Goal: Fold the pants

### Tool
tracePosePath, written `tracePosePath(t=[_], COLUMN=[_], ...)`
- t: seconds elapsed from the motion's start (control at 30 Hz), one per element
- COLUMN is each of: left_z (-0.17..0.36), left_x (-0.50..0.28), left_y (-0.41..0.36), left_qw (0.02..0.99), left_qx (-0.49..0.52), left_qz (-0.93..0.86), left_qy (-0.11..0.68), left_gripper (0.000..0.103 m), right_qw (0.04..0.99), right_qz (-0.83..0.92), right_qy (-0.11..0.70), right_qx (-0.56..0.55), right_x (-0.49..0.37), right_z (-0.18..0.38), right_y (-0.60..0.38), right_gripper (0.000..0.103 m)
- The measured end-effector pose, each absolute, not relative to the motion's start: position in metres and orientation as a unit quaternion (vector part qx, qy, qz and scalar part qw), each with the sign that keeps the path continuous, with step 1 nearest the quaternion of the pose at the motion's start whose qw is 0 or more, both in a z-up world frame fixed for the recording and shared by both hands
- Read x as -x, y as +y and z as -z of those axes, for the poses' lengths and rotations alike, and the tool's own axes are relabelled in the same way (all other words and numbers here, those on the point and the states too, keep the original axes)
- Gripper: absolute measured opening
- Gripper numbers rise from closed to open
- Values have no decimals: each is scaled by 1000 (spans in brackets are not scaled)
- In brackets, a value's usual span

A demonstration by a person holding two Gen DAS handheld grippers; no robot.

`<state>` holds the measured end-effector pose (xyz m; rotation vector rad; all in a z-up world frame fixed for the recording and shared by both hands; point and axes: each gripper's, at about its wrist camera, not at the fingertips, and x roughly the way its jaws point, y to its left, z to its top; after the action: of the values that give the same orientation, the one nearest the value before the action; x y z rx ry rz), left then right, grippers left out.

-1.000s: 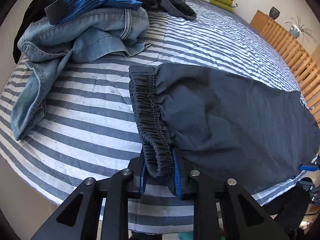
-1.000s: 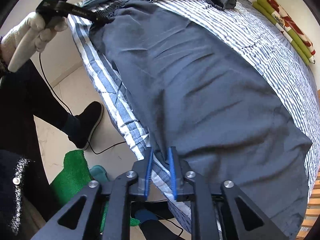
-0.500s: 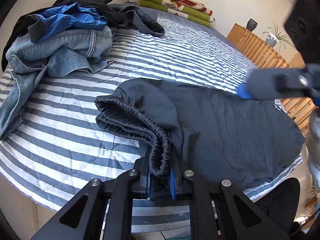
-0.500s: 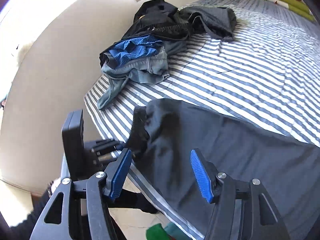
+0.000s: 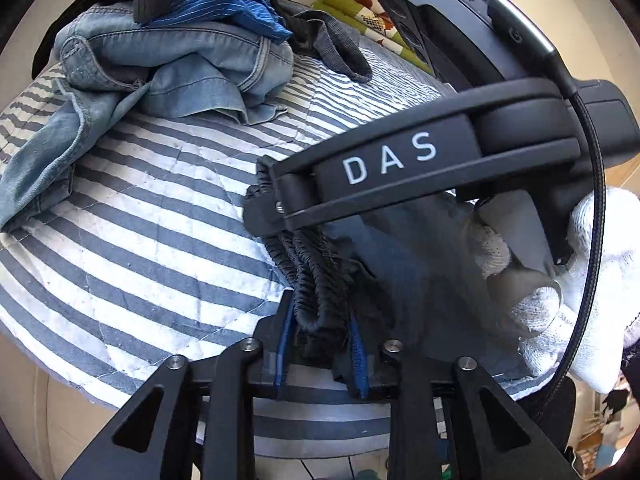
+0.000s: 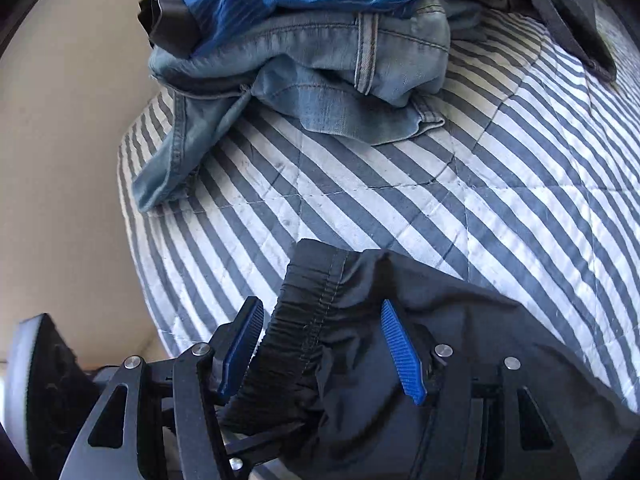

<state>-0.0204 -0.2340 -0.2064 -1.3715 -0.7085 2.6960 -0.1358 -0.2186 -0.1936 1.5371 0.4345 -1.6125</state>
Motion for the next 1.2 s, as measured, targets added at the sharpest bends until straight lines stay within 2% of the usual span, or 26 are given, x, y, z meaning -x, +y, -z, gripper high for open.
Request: tracePosePath(t=[0.1,0.17,0.2,0.23,0.4,0.47,0.57,0.6,0.63,0.7,1.1,1.2], left_z=[205,209,211,212,215,216,217,217,218,214,204,207], left_x=[13,11,10,9,12,12,14,17,18,16,-4,-6], left_y=[-240,-244,-245,-245,-243,-239,-237,-236,-234,-226,-245,-249], left_qw=[18,31,36,36,47,53,67,73,81,79,65,72], left_qx=[435,437,439,441,445,448,447,452,457,453,424,424], left_qz=[-869,-861,-856,-854,-851,-851,-851,-847,-843,-851,-865,-861], left_qy=[-236,-260,-270,-273,-273,-268,-268,-271,-272,-253,-261,-272], left_gripper=[30,35,42,44,49,49,44,26,19,15,12,14], right_qw=[425,429,434,436,448,453,458,457,457,462,473,479], right_qz=[647,643,640,638,628,626,623,623,620,610,593,586], right_qy=[171,158,152,150,136,139,143,139,133,121,164,169], right_qx=[-610,-614,-616,-617,-621,-620,-618,-620,-624,-633,-631,-631], right_x=[136,139,141,142,141,140,144,147,149,151,133,133], right_z=[193,191,191,192,197,196,190,189,189,191,184,183], right_y=[-218,-212,-209,-206,-198,-196,-197,-195,-194,-193,-211,-210], right_gripper=[47,35,34,31,30,27,20,20,20,20,25,14])
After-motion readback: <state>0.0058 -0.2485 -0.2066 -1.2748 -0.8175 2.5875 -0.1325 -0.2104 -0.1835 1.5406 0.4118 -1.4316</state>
